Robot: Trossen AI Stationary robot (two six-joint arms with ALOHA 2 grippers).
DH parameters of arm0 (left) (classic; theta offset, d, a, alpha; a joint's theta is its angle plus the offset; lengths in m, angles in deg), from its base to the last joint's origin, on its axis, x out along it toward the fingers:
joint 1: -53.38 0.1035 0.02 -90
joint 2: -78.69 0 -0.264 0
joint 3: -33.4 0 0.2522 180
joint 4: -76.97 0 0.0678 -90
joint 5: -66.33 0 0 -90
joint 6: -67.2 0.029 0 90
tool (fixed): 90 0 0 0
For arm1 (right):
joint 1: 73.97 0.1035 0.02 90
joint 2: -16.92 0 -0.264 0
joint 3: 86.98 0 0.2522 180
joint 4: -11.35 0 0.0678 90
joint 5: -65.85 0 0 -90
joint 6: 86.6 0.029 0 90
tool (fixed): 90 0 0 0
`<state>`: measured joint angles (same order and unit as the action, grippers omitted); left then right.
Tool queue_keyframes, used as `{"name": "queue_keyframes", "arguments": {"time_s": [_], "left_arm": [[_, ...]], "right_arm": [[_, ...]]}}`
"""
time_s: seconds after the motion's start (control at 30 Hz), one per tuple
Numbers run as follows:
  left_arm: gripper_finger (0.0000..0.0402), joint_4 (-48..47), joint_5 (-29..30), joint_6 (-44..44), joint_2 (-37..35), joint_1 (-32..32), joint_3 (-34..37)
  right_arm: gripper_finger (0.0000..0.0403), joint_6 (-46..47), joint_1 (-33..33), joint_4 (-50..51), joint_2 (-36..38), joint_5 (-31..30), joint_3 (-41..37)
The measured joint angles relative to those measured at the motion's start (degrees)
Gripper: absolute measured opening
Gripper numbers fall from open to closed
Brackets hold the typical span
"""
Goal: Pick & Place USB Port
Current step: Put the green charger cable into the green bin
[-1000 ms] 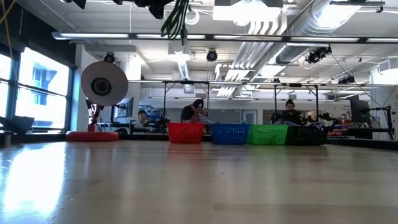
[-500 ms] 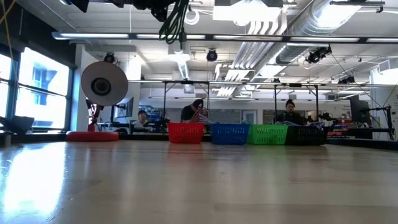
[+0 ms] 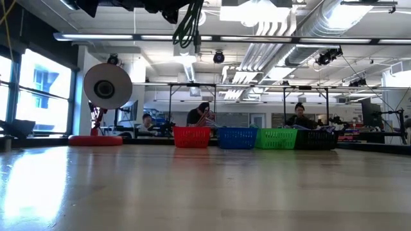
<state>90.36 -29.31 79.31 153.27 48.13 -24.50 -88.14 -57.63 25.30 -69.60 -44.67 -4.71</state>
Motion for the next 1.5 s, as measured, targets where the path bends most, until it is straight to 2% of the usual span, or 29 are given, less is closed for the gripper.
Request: {"name": "queue_keyframes", "arguments": {"time_s": [0.13, 0.3, 0.33, 0.5, 0.8, 0.93, 1.07, 1.2, 1.3, 1.43, 1.5], "left_arm": [[0.0008, 0.3, 0.0, 0.2, 0.0, 0.0, 0.0], [0.0008, 0.3, 0.0, 0.2, 0.0, 0.0, 0.0], [0.0008, 0.3, 0.0, 0.2, 0.0, 0.0, 0.0], [0.0016, -0.1, 1.0, 0.3, 0.0, 0.0, 0.0], [0.0106, -0.2, 4.2, 1.2, -1.2, 0.0, 0.0], [0.0117, -0.6, 4.4, 1.2, -1.3, 0.0, 0.0], [0.0117, -0.5, 5.1, 1.3, -1.4, 0.0, 0.0], [0.0118, -0.8, 5.8, 1.6, -2.4, 0.0, 0.0], [0.0118, -2.9, 8.4, 1.7, -4.0, 0.0, -0.1], [0.0119, -7.0, 13.5, 1.7, -7.2, 0.0, -0.1], [0.0119, -9.3, 16.5, 1.7, -8.9, 0.0, -0.1]], "right_arm": [[0.013, -0.6, -0.1, 0.0, 0.0, 0.1, 0.0], [0.0028, -2.0, -0.7, 0.0, 0.0, 0.4, 0.0], [0.0019, -2.6, -0.9, 0.0, 0.0, 0.5, 0.0], [0.0024, -1.5, -1.3, 0.0, 0.0, 0.1, 0.0], [0.0012, -1.1, -1.3, 1.4, 0.0, -0.1, 0.1], [0.001, -3.3, -1.4, 1.7, 0.0, 2.1, 0.1], [0.001, -3.4, -1.3, 2.1, 0.3, 0.5, 0.1], [0.001, -3.5, -0.8, 6.9, 3.2, -6.2, 0.0], [0.001, -3.1, -0.6, 13.4, 7.5, -17.1, 0.0], [0.001, 2.4, -1.1, 25.1, 13.7, -33.3, 0.0], [0.001, 6.3, -2.7, 30.5, 16.9, -37.2, 0.0]]}}
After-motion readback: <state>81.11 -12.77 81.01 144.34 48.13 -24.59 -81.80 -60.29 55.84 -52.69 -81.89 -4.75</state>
